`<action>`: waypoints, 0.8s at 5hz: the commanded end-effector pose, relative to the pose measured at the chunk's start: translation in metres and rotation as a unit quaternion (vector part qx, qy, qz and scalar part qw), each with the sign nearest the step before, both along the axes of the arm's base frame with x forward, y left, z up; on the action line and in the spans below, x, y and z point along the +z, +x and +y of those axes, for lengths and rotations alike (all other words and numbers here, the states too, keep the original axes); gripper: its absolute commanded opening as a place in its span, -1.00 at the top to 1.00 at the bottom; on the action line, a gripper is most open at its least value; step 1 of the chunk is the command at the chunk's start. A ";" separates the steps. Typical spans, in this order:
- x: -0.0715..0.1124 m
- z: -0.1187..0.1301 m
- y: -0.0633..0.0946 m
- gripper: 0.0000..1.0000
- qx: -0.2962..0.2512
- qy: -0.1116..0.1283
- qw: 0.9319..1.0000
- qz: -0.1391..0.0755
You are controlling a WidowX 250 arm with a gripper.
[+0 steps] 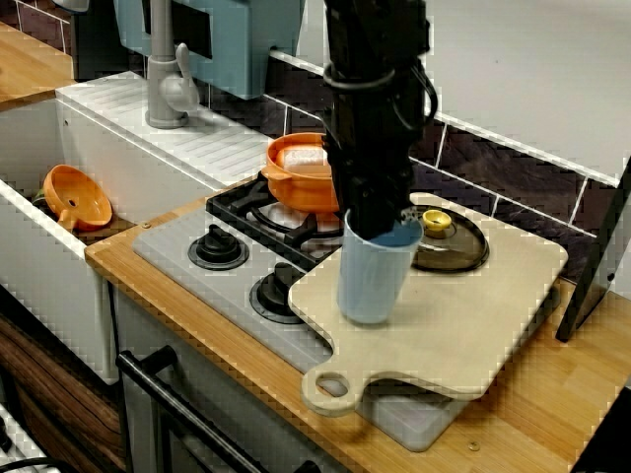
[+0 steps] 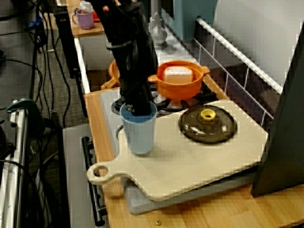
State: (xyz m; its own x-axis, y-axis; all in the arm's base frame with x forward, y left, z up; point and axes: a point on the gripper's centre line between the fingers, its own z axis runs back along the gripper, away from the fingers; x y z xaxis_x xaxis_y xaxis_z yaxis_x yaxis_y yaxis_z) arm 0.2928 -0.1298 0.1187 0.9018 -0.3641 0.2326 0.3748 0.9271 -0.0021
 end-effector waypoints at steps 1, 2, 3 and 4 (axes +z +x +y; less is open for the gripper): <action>-0.005 -0.014 0.005 1.00 0.002 0.006 1.000 -0.018; -0.004 -0.012 0.009 -1.00 0.001 0.016 1.000 -0.019; 0.000 -0.004 0.015 -1.00 0.004 0.010 1.000 -0.011; 0.006 0.002 0.018 -1.00 0.012 0.004 1.000 -0.005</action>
